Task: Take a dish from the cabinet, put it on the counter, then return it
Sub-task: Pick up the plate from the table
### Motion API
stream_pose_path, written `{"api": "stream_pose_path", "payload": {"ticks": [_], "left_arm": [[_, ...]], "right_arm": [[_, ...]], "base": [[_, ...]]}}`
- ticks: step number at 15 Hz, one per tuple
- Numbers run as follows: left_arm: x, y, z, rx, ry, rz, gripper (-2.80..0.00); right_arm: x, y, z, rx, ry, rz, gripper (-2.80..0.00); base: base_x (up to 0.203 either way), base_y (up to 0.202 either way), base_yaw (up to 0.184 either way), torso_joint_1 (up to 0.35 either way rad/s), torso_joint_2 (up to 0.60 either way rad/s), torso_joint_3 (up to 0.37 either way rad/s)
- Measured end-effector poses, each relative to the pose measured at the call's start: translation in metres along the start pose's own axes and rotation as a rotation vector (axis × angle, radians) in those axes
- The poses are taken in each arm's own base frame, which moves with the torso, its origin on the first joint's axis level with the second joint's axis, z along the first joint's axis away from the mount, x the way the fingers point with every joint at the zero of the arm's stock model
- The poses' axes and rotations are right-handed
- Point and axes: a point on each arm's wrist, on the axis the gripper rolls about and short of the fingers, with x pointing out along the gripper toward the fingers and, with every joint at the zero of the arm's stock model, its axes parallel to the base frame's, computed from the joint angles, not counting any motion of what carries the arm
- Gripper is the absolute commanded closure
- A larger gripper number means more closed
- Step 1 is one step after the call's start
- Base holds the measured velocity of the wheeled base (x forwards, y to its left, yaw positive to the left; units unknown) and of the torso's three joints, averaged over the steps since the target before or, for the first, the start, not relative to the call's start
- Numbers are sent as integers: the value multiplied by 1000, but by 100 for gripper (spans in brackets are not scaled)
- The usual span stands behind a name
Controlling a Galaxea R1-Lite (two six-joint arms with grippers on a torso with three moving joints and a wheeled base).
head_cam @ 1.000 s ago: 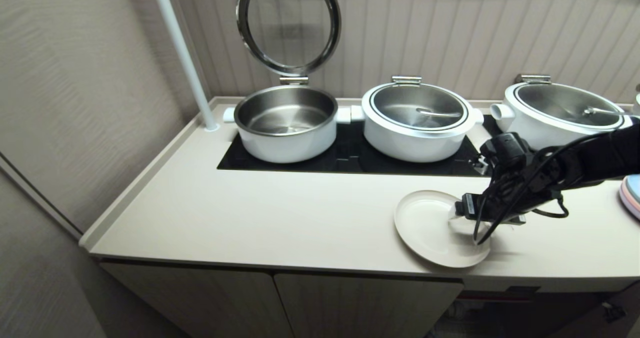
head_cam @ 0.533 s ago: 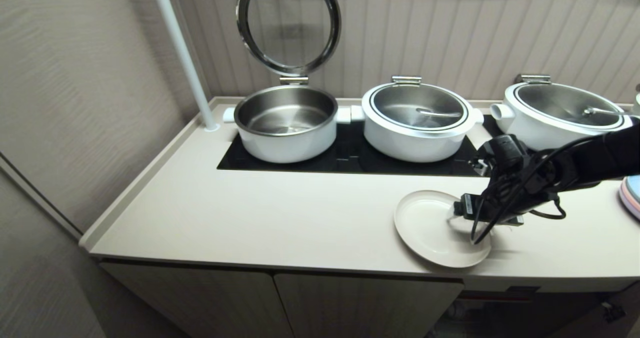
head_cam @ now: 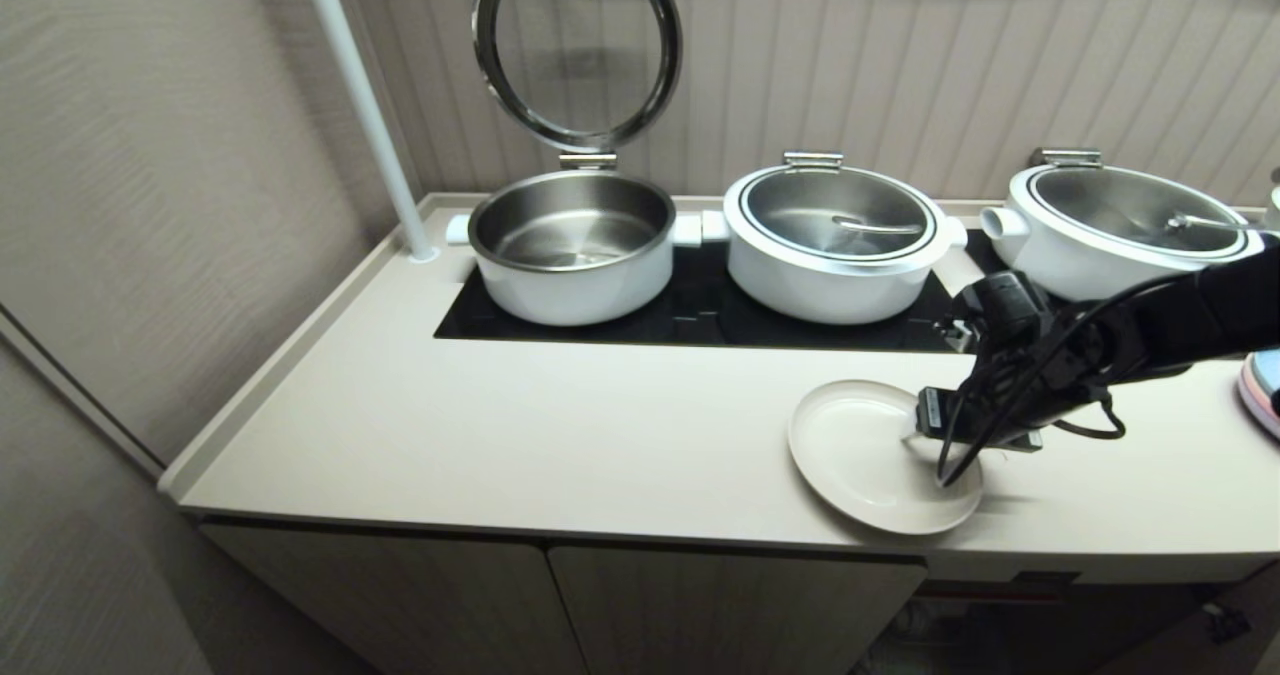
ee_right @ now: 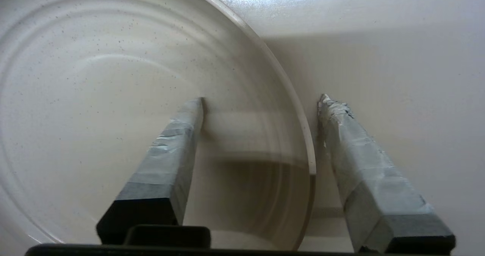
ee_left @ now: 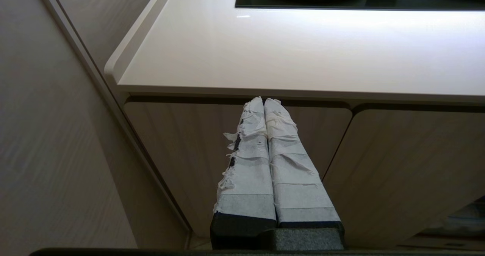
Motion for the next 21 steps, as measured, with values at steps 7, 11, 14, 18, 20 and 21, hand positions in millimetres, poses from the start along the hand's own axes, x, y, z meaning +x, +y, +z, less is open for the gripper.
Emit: {"api": "stream_pose_path", "payload": {"ticks": [7, 11, 14, 18, 20, 21], "left_arm": [[0, 0, 0, 0, 0, 0, 0], [0, 0, 0, 0, 0, 0, 0], [0, 0, 0, 0, 0, 0, 0], [0, 0, 0, 0, 0, 0, 0], [0, 0, 0, 0, 0, 0, 0], [0, 0, 0, 0, 0, 0, 0]], "right_arm": [[-1, 2, 5, 21, -20, 6, 0], [-2, 2, 5, 21, -18, 4, 0], [-5, 2, 4, 40, -18, 5, 0], [-12, 0, -2, 72, -11, 2, 0], [-17, -2, -7, 76, -8, 0, 0], [-20, -2, -9, 82, -14, 2, 0]], "base": [[0, 0, 0, 0, 0, 0], [0, 0, 0, 0, 0, 0], [0, 0, 0, 0, 0, 0], [0, 0, 0, 0, 0, 0], [0, 0, 0, 0, 0, 0], [0, 0, 0, 0, 0, 0]]}}
